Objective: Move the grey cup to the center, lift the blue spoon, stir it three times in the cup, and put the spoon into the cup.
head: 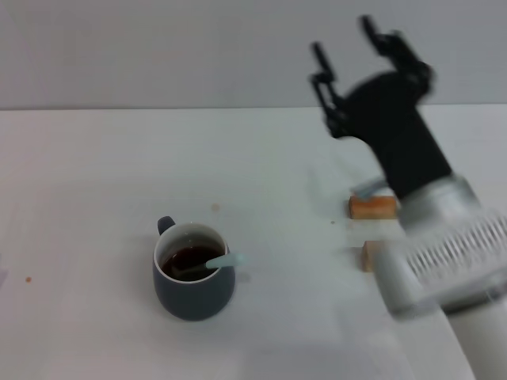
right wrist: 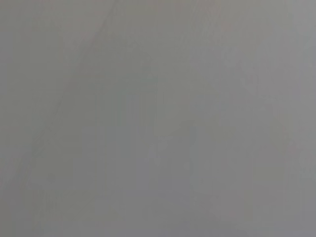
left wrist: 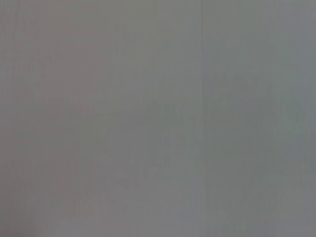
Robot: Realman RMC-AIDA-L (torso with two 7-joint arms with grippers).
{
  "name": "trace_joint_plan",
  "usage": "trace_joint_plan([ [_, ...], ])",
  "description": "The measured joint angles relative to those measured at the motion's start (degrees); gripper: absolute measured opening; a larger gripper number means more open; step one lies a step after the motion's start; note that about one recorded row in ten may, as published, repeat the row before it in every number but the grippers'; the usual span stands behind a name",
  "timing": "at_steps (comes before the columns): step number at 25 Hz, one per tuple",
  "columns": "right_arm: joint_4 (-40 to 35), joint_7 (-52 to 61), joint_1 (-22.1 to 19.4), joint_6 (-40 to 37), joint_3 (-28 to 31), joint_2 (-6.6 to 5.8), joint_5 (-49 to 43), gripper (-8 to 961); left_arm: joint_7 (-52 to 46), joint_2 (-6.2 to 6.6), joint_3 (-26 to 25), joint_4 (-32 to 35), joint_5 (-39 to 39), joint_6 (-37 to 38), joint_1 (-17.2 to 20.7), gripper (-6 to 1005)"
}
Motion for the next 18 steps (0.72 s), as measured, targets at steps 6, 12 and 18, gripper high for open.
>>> trace_joint_plan([
  [6, -4.2, 0.4, -3.8, -13.9, -5.5, -0.23, 13.4, 560, 0.4, -0.09, -0.4, -0.1, -0.1, -0.1, -0.4, 855],
  [12, -7.4, 7.6, -9.6, -15.7, -5.4, -0.56, 21.3, 570, 0.6, -0.18, -1.3, -0.1, -0.1, -0.3, -0.5, 855],
  [18, -14.9, 19.5, -12.5, -17.1, -5.5, -0.75, 21.9, 654, 0.6, -0.20, -1.8, 0.0, -0.1, -0.6, -0.6, 855],
])
